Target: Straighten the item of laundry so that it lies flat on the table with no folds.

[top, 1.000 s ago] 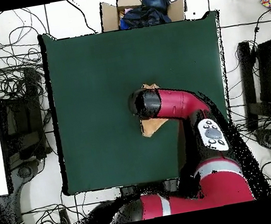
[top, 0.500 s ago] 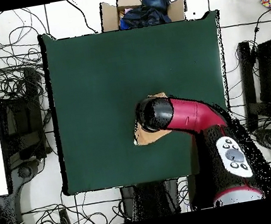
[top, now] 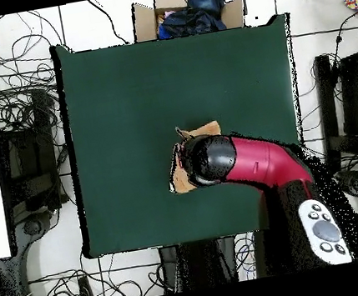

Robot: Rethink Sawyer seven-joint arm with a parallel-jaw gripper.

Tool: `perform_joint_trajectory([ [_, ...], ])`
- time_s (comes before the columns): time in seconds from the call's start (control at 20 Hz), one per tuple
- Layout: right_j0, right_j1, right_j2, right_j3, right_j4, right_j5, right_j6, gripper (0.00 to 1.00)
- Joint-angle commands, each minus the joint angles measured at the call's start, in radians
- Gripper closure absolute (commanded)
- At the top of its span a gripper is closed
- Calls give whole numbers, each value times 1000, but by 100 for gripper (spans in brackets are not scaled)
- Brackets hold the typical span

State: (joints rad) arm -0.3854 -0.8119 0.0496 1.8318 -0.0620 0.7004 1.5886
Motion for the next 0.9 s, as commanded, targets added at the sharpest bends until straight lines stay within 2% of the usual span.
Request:
perform_joint_trajectory([
  [0.05, -76, -107, 65, 5, 6, 246, -83, 100],
  [0.25, -123, -166, 64, -57, -33, 366, -136, 100],
  [0.65, -221, -139, 111, -186, -96, 487, -213, 100],
  [0.85, -246, -126, 129, -211, -126, 482, -219, 100],
  [0.9, -246, -113, 140, -183, -115, 444, -206, 100],
])
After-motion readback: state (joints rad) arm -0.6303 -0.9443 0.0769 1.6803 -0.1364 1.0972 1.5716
